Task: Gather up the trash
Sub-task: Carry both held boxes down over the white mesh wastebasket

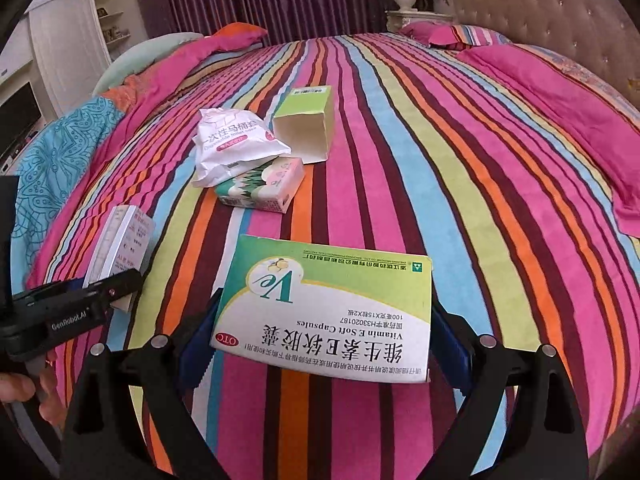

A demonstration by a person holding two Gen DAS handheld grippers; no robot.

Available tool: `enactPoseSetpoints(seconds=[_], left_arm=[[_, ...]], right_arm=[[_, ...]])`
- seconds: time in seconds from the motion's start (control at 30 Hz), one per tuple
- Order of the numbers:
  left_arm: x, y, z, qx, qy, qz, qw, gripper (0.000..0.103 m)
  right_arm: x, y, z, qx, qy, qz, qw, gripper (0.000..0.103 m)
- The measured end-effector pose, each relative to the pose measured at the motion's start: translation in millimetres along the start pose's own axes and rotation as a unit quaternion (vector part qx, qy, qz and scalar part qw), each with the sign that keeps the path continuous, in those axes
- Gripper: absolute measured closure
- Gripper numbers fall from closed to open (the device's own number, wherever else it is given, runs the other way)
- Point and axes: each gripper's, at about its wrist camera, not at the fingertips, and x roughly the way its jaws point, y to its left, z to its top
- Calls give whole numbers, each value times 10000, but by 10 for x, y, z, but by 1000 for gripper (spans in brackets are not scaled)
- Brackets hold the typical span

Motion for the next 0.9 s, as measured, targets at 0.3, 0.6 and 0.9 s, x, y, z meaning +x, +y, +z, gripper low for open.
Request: enactPoseSetpoints(seconds=[0.3,0.6,0.9], left_arm=[[-337,9,-288,-28,-178,-60,9998,53],[-619,4,-559,-11,-276,-158,9995,53],[-808,-66,-837,110,-319,-227,9992,53]], right_arm=[[-277,-61,-110,118,-58,41,9999,16],[-522,-154,-296,256,-137,-23,9996,16],[-713,-119,-448,317,-176,118,9993,16]])
